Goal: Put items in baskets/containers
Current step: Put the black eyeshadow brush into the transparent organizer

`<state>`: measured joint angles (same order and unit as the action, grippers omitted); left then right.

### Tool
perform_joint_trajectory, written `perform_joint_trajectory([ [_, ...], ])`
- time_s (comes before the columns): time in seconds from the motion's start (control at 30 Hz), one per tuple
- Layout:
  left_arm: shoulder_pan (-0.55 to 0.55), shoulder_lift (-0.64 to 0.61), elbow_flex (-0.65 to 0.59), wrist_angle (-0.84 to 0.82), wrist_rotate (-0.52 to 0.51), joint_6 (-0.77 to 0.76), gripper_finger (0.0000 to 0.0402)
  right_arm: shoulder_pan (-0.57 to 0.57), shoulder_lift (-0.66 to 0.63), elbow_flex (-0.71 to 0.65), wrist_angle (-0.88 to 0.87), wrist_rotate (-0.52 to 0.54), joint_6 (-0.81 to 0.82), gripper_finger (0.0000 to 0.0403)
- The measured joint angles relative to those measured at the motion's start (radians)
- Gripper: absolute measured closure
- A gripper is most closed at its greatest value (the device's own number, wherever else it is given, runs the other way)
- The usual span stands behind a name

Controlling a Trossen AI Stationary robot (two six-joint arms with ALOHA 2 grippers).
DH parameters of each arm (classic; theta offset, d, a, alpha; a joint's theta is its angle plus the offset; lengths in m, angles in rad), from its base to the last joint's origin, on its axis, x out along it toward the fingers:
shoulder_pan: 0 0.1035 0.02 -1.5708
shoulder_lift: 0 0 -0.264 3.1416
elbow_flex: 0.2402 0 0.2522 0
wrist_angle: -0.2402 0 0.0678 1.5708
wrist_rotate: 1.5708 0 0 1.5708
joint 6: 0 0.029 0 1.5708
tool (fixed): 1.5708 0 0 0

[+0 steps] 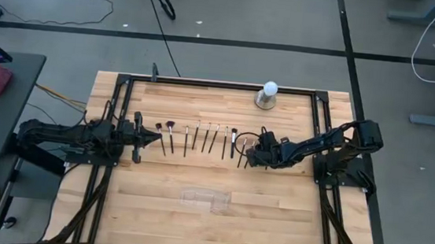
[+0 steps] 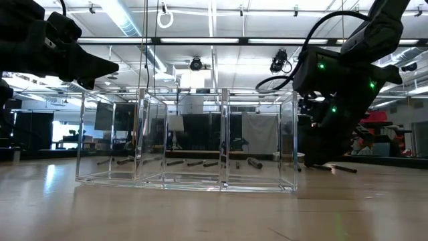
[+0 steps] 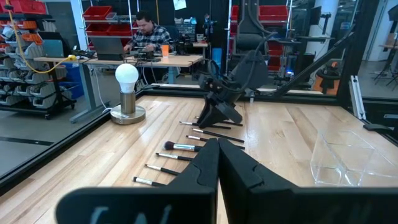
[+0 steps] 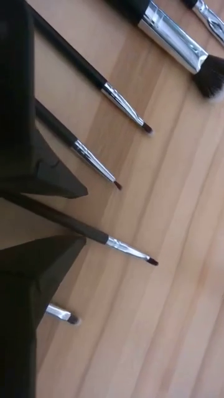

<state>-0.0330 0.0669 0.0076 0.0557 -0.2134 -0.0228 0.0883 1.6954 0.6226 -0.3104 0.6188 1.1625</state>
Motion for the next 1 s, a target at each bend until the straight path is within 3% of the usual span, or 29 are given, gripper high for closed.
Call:
perform_joint_trajectory([
  [0.2,0.000,0.000,0.000,0.000,0.000,0.000,0.0392,0.004,0.030,0.003,0.007,0.034,-0.003,0.0328],
  [0.43,0.000,0.000,0.000,0.000,0.000,0.000,0.0392,0.014,0.031,0.003,0.009,0.040,-0.045,0.0392],
  [0.7,0.000,0.000,0.000,0.000,0.000,0.000,0.0392,0.031,0.019,-0.001,0.006,0.062,-0.026,0.0398],
  [1.0,0.000,0.000,0.000,0.000,0.000,0.000,0.0392,0.033,-0.082,-0.010,-0.072,0.031,-0.043,0.0402],
])
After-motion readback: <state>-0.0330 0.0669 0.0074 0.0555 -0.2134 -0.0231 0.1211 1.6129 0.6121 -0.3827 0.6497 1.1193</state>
